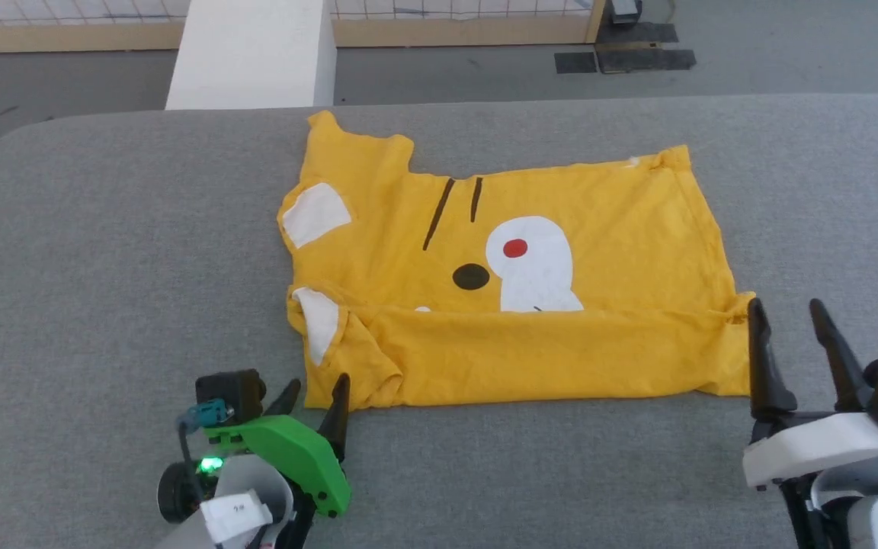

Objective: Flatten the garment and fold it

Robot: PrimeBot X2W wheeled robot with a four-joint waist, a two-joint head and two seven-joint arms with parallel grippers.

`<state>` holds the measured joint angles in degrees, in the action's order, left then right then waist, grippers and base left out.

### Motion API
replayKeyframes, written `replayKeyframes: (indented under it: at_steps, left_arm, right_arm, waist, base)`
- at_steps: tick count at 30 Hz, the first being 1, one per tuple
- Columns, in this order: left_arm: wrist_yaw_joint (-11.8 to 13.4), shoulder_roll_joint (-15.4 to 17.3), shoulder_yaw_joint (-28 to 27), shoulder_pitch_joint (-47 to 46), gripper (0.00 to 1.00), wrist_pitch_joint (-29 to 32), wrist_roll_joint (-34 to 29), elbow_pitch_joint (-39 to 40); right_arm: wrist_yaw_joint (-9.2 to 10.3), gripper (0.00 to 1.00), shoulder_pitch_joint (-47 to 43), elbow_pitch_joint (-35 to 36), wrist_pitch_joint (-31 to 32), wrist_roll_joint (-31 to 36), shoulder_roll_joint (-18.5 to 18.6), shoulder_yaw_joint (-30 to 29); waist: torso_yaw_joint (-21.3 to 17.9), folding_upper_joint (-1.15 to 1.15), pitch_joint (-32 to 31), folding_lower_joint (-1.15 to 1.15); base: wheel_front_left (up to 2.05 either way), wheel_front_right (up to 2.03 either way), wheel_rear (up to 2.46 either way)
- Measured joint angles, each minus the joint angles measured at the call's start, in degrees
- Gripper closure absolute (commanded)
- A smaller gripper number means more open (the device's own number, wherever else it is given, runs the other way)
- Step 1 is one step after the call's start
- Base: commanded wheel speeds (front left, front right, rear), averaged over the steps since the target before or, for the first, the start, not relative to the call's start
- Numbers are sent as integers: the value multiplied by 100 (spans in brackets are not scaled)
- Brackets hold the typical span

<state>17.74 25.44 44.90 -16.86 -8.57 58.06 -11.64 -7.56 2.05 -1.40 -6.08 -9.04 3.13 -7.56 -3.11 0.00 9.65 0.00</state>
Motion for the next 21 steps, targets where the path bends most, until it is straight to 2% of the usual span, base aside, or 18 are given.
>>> replayKeyframes:
  at_steps: [8, 10, 11, 12, 16, 20, 21]
  left_arm:
    - [546, -73, 32, -85, 0, 803, 248, -267]
    - [606, -56, 53, -119, 0, 1001, 314, -245]
    - [612, -45, 58, -135, 31, 1077, 348, -219]
    - [612, -33, 65, -147, 100, 1122, 360, -189]
    - [595, 11, 90, -166, 100, 1238, 431, -82]
    - [567, 14, 131, -168, 100, 1237, 430, -32]
    - [548, 18, 143, -176, 100, 1237, 428, -20]
  right_arm:
    - [0, 0, 28, -148, -51, -3, -11, 145]
    - [0, 0, 28, -175, -53, 1, -11, 133]
    - [0, 0, 28, -191, -52, 13, -11, 114]
    - [0, 0, 29, -212, -48, 30, -11, 94]
    - [0, 0, 55, -497, 400, 78, -12, 13]
    - [0, 0, 355, -893, 1282, 112, -19, -156]
    - [0, 0, 485, -1057, 1685, 98, -16, -231]
  waist:
    - [-228, 0, 40, 0]
    - [-260, 0, 57, 0]
    - [-268, 0, 65, 0]
    - [-272, 0, 73, 0]
    - [-270, 0, 98, 0]
    - [-252, 0, 124, 0]
    - [-236, 0, 131, 0]
  base:
    - [0, 0, 0]
    - [0, 0, 0]
    - [0, 0, 0]
    - [0, 0, 0]
    - [0, 0, 0]
    - [0, 0, 0]
    - [0, 0, 0]
